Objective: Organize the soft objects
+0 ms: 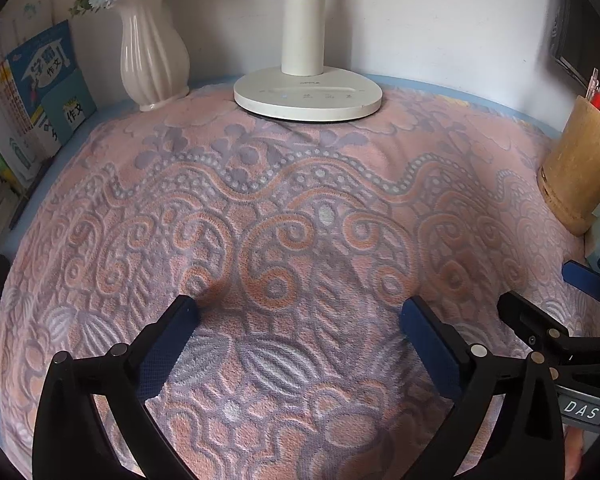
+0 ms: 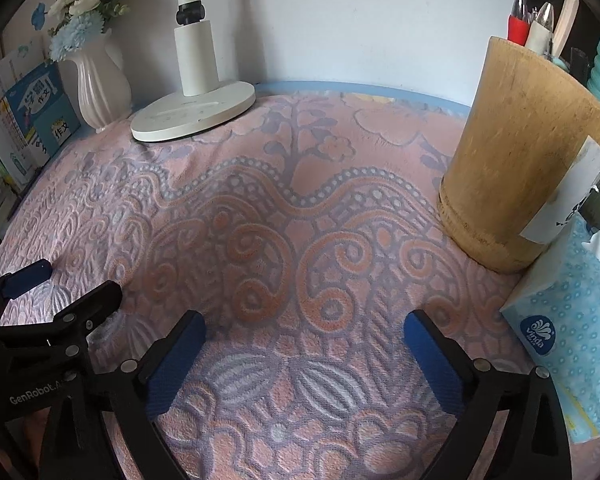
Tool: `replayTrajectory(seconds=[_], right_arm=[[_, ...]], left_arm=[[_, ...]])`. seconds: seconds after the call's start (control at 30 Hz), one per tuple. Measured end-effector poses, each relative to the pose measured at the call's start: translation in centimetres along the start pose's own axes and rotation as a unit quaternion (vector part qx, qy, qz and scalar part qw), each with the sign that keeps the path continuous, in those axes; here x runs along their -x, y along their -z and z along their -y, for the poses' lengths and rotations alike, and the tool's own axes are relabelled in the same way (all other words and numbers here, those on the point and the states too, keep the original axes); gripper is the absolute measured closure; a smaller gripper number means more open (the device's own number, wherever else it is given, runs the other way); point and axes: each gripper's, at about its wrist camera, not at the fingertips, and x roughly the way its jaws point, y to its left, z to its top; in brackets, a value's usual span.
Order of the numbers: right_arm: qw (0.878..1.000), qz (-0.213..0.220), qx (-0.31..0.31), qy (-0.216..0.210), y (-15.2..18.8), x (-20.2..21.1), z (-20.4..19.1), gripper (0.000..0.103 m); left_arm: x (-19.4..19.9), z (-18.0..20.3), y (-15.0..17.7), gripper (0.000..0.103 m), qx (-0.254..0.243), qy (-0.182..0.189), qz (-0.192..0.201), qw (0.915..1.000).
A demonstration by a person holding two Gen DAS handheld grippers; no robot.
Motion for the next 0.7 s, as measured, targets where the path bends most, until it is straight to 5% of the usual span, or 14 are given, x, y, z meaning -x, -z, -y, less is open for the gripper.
replayTrajectory(seconds=[0.7], right_arm=[[1.000,-0.004,0.001,0.002,-0.06,-0.28,0.08,0.000]], left_arm=[[-0.54,-0.28,-0.03,0.000,0.009,-0.006,0.009,0.9999]])
